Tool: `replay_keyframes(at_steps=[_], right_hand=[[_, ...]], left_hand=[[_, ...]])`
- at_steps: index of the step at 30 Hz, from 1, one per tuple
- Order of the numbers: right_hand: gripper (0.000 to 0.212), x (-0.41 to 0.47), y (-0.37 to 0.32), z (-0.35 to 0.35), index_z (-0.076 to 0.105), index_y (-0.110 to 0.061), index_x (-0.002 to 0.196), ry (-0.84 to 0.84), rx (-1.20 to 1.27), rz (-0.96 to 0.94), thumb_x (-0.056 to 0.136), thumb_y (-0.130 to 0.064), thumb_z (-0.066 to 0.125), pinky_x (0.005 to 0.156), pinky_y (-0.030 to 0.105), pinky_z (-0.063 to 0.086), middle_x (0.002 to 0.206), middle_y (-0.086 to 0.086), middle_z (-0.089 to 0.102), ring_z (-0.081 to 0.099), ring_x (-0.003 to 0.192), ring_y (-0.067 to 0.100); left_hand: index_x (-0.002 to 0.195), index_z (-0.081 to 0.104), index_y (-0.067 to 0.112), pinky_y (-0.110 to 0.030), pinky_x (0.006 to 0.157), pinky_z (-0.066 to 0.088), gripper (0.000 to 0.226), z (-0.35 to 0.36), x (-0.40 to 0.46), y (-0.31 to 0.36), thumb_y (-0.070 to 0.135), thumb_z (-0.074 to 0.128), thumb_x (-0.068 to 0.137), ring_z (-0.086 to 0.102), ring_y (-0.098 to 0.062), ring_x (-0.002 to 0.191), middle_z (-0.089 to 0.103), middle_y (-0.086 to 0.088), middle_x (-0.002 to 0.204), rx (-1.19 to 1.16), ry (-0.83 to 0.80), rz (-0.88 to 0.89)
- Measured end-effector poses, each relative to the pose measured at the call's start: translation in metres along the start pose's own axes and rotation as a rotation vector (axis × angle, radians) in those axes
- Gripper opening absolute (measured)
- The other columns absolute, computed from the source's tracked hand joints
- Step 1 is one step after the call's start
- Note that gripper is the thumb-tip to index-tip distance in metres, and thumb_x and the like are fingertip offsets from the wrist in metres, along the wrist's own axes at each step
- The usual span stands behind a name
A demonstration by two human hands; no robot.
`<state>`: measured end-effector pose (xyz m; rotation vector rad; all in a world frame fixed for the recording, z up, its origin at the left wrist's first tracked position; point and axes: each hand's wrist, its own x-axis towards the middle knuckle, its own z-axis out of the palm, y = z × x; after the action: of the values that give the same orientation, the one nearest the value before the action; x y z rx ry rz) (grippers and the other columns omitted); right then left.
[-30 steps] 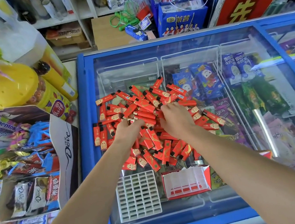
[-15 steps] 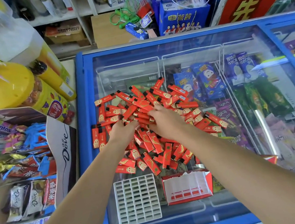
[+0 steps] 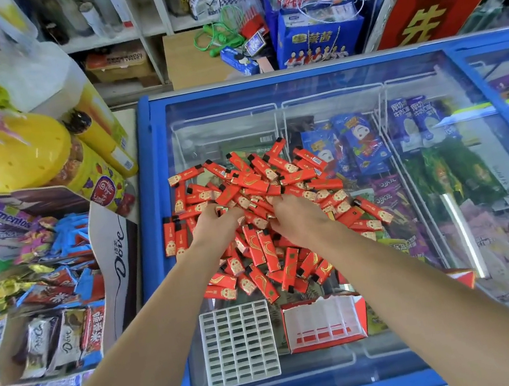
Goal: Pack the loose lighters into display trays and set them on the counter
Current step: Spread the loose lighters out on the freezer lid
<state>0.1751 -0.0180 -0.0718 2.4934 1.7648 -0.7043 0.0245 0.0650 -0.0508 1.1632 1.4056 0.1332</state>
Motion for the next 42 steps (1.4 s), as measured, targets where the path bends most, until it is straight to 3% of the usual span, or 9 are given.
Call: replay_keyframes(at_steps=[2,7,12,14,18,25,31,35,42], right_hand=[[0.019,-0.01,0.007,-0.004,0.065,-0.003,0.102,-0.021,0.196,0.038,0.097,-0.021,0.063,0.071,0.043,0.057,0.092,0.014,0.069,0.068,0.08,0.03],[0.024,-0.045,0.016,-0.019,0.062,-0.016,0.074,0.092,0.626,0.109,0.096,-0.025,0.065,0.046,0.019,0.033,0.061,-0.004,0.056,0.047,0.05,0.008],[0.021,-0.09,0.019,-0.034,0.067,-0.018,0.113,0.166,0.841,0.049,0.093,-0.022,0.068,0.067,0.02,0.05,0.092,-0.006,0.07,0.065,0.075,0.008],[0.024,-0.105,0.029,-0.034,0.067,-0.025,0.115,0.211,0.908,0.083,0.091,-0.025,0.071,0.074,0.024,0.05,0.096,-0.011,0.07,0.066,0.085,0.009],[0.008,-0.139,0.058,-0.04,0.062,-0.022,0.088,0.178,1.179,0.155,0.094,-0.02,0.067,0.057,0.029,0.041,0.063,-0.008,0.06,0.055,0.055,0.011],[0.034,-0.195,0.099,-0.056,0.065,-0.021,0.116,0.102,1.623,0.237,0.094,0.005,0.058,0.051,0.029,0.031,0.076,0.008,0.056,0.046,0.054,0.014],[0.04,-0.239,0.13,-0.051,0.073,-0.014,0.115,-0.001,1.581,0.155,0.089,0.013,0.058,0.053,0.023,0.037,0.085,0.013,0.062,0.052,0.062,0.015],[0.032,-0.258,0.142,-0.043,0.073,-0.01,0.102,0.097,1.51,0.188,0.085,0.015,0.065,0.057,0.027,0.037,0.071,0.008,0.063,0.053,0.062,0.017],[0.018,-0.266,0.156,-0.024,0.072,-0.007,0.099,0.376,1.033,0.305,0.086,0.005,0.067,0.058,0.017,0.045,0.08,0.007,0.069,0.062,0.063,0.012]], left_hand=[[0.133,0.048,0.014,-0.036,0.073,0.049,0.052,0.006,-0.005,0.004,0.034,0.068,0.089,0.055,-0.019,0.073,0.065,-0.006,0.093,0.01,0.001,0.015],[0.148,0.043,0.01,-0.062,0.107,0.046,0.101,0.032,-0.025,0.014,0.058,0.077,0.066,0.068,-0.04,0.105,0.072,-0.012,0.111,-0.099,-0.076,0.005],[0.104,0.061,0.007,-0.027,0.051,0.049,0.044,0.065,-0.058,0.029,0.04,0.081,0.083,0.053,-0.015,0.043,0.06,-0.005,0.063,-0.051,-0.057,0.112],[0.088,0.059,0.011,-0.029,0.05,0.045,0.031,0.078,-0.071,0.033,0.033,0.079,0.085,0.048,-0.016,0.041,0.054,-0.005,0.058,-0.023,-0.047,0.164],[0.071,0.059,0.015,-0.027,0.052,0.042,0.026,0.105,-0.1,0.035,0.029,0.072,0.088,0.047,-0.017,0.042,0.053,-0.002,0.05,0.087,-0.037,0.298],[0.064,0.055,0.019,-0.022,0.044,0.035,0.032,0.148,-0.153,0.033,0.024,0.068,0.093,0.041,-0.012,0.036,0.047,0.005,0.042,0.215,-0.229,0.377],[0.105,0.068,0.008,-0.022,0.043,0.033,0.016,0.168,-0.181,0.02,0.019,0.06,0.098,0.037,-0.013,0.039,0.043,0.002,0.048,0.304,-0.481,0.317],[0.086,0.06,0.013,-0.027,0.047,0.032,0.015,0.176,-0.185,0.008,0.022,0.061,0.099,0.035,-0.015,0.044,0.041,0.001,0.052,0.307,-0.562,0.254],[0.079,0.062,0.009,-0.019,0.039,0.031,0.019,0.174,-0.176,-0.01,0.022,0.062,0.092,0.041,-0.014,0.039,0.051,0.004,0.044,0.499,-0.251,0.329]])
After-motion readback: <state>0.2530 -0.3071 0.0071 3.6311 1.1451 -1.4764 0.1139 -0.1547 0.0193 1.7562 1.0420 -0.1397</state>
